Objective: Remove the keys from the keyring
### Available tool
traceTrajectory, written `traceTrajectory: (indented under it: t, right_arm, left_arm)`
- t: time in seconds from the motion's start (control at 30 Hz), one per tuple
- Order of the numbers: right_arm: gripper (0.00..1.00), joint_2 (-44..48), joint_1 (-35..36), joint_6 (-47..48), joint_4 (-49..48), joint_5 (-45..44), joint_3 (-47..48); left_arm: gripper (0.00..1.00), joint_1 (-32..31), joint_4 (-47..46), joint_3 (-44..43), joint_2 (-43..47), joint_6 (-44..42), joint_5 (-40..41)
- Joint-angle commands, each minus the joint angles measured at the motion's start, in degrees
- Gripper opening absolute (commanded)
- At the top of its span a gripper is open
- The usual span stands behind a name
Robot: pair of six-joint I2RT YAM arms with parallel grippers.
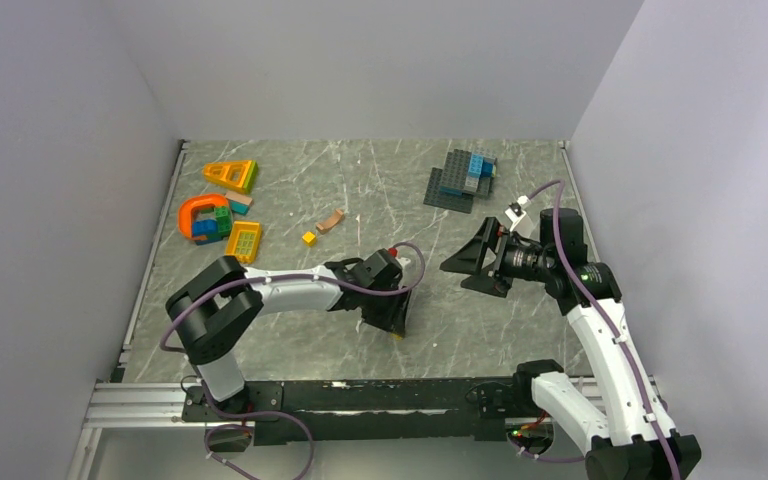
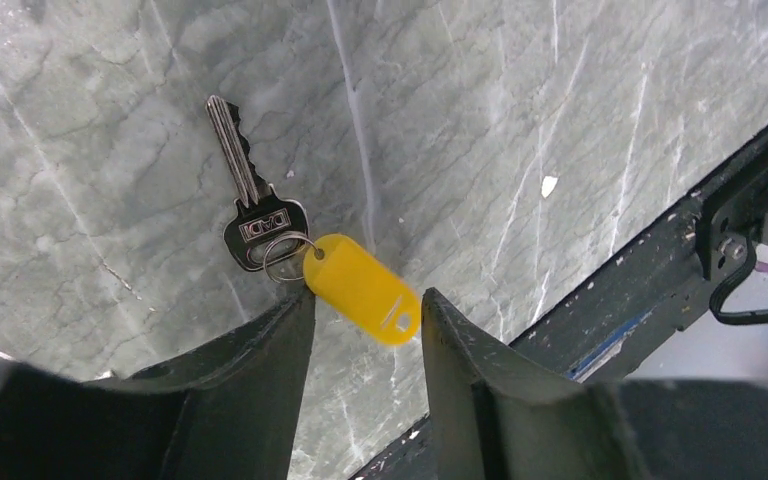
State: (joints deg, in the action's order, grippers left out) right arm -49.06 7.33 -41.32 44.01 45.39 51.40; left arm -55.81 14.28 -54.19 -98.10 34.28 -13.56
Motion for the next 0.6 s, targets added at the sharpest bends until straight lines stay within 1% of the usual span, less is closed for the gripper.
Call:
traceTrajectory:
  t: [0.0, 0.17, 0.37, 0.43, 0.47, 0.57]
  right_arm:
    - [1.0, 0.4, -0.2, 1.3, 0.5, 1.1, 2.7]
    - [1.0, 0.6, -0.1, 1.9, 0.8, 1.6, 2.8]
    - [1.0, 0.8, -0.2, 3.0, 2.3, 1.6, 3.5]
    - [1.0, 0.9, -0.2, 3.4, 2.7, 1.5, 3.7]
    - [1.0, 1.0, -0.2, 3.5, 2.7, 1.7, 3.7]
    - [1.0, 1.3, -0.1, 3.5, 1.4, 2.0, 2.4]
  left_arm:
    - [0.46, -1.9, 8.6, -0.9, -3.8, 4.8, 6.3]
    - [0.31, -2.9, 12.3, -2.5, -6.1, 7.6, 9.7]
    - [0.16, -3.5, 13.7, -4.5, -8.3, 8.5, 10.6]
    - [0.08, -3.8, 13.6, -4.8, -8.1, 8.8, 11.0]
    - [0.01, -3.9, 14.0, -5.0, -7.7, 9.0, 11.2]
    - [0.0, -3.7, 15.1, -4.9, -3.6, 9.6, 12.2]
